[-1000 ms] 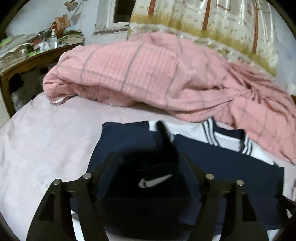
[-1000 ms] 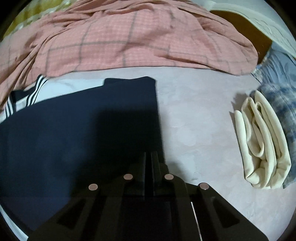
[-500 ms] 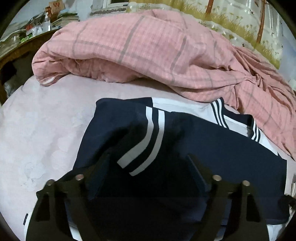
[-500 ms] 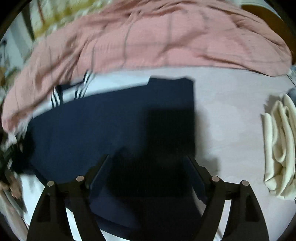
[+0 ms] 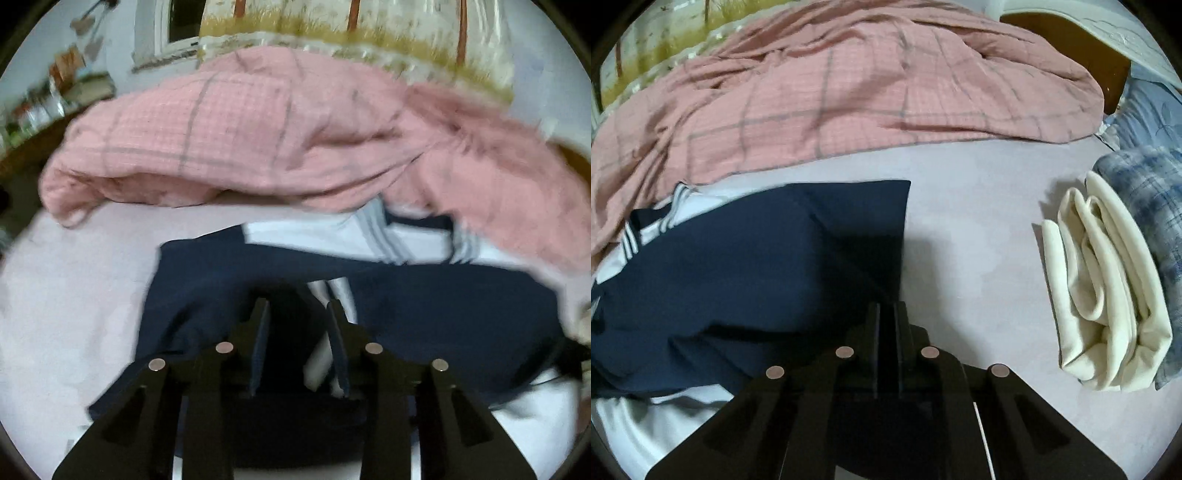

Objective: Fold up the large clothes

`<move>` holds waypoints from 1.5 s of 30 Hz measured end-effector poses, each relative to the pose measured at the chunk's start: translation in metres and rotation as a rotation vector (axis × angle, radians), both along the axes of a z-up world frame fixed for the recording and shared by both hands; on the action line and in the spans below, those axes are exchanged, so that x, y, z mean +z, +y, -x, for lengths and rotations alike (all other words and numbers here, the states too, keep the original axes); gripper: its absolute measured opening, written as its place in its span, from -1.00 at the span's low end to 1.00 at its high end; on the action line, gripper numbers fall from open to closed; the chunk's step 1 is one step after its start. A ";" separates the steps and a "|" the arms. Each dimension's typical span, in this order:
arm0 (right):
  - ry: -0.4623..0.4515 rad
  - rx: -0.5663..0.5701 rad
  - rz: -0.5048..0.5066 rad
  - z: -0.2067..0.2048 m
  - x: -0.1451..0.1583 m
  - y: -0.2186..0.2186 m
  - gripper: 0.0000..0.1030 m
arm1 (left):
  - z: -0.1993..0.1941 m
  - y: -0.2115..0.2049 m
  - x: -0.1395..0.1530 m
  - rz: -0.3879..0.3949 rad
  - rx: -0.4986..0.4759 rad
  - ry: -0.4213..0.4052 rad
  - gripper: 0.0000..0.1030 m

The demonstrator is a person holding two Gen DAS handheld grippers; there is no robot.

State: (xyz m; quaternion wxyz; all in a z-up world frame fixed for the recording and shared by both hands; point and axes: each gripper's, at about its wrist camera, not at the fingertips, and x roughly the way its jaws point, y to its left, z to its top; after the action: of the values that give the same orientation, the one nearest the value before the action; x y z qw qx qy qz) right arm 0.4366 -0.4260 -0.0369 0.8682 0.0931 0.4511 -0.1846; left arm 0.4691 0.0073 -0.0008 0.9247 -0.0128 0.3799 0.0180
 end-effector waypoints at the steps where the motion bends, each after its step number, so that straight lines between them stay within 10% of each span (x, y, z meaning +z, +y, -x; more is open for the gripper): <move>1: 0.011 -0.001 0.002 -0.002 -0.005 -0.001 -0.86 | -0.005 -0.004 -0.010 -0.037 0.002 0.033 -0.38; 3: 0.026 -0.002 0.034 -0.006 -0.009 0.003 -0.82 | -0.013 -0.007 -0.029 -0.039 -0.019 0.084 -0.38; 5: 0.051 -0.008 0.094 -0.008 -0.006 0.009 -0.33 | -0.017 -0.007 -0.037 -0.043 -0.011 0.100 -0.38; 8: 0.057 -0.082 0.225 -0.003 0.001 0.007 0.29 | -0.014 -0.001 -0.031 -0.019 0.010 0.074 0.24; 15: -0.047 0.086 -0.223 0.022 0.026 -0.016 0.29 | -0.017 0.000 -0.032 0.079 -0.035 0.090 0.30; 21: 0.224 0.083 0.054 0.001 -0.011 0.013 0.29 | -0.022 -0.007 -0.043 -0.036 0.022 0.130 0.34; 34: 0.141 -0.218 0.040 0.022 -0.004 -0.056 -0.30 | -0.019 0.001 -0.036 -0.082 0.070 0.090 0.34; 39: -0.073 0.032 -0.149 0.039 0.044 -0.024 -0.32 | -0.010 0.006 -0.019 -0.032 0.051 0.031 0.33; 45: 0.033 0.300 -0.217 0.018 0.031 0.046 -0.32 | -0.009 -0.008 -0.016 -0.030 0.006 0.034 0.33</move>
State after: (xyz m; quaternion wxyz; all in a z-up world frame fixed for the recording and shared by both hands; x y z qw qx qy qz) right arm 0.4190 -0.3801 -0.0058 0.8633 0.1150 0.4914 -0.0049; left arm 0.4785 -0.0004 -0.0166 0.9183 0.0002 0.3950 0.0267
